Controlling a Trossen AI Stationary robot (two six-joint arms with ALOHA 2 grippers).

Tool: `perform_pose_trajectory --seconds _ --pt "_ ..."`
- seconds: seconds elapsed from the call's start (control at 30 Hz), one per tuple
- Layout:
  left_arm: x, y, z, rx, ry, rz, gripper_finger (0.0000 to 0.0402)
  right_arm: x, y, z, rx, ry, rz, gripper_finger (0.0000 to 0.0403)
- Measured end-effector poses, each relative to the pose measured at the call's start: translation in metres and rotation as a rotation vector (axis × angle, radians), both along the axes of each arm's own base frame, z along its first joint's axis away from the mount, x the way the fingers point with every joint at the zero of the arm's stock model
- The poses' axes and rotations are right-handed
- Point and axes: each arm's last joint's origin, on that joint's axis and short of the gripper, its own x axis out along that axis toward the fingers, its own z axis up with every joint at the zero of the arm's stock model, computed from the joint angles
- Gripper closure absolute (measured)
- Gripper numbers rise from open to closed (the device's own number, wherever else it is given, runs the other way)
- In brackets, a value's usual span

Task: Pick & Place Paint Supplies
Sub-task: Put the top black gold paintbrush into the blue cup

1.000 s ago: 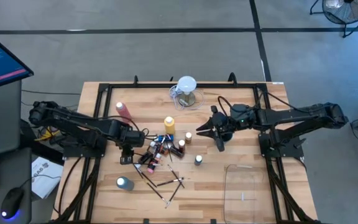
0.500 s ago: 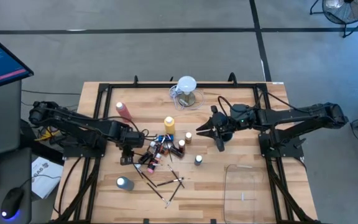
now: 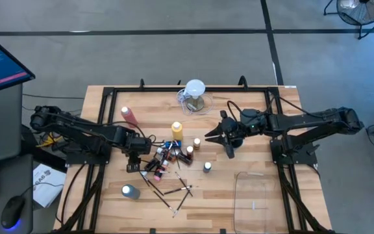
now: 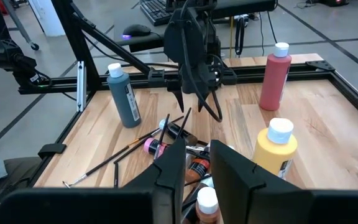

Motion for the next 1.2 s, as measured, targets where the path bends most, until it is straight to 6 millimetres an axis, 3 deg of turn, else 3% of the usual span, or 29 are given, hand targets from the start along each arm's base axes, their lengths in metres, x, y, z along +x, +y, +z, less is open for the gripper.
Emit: perform_pose_trajectory --seconds 0.27,0.57,1.2 --pt "0.000 -0.001 0.000 -0.011 -0.001 0.017 0.0238 0.000 0.000 0.000 -0.001 0.002 0.000 0.0335" --pt "-0.009 -0.001 -0.018 -0.017 0.016 0.021 0.0238 0.000 0.000 0.000 -0.003 0.004 0.001 0.0335" --pt "-0.007 -0.001 -0.019 -0.019 0.001 0.035 0.0246 0.000 -0.004 0.000 -0.007 0.004 -0.034 0.0335"
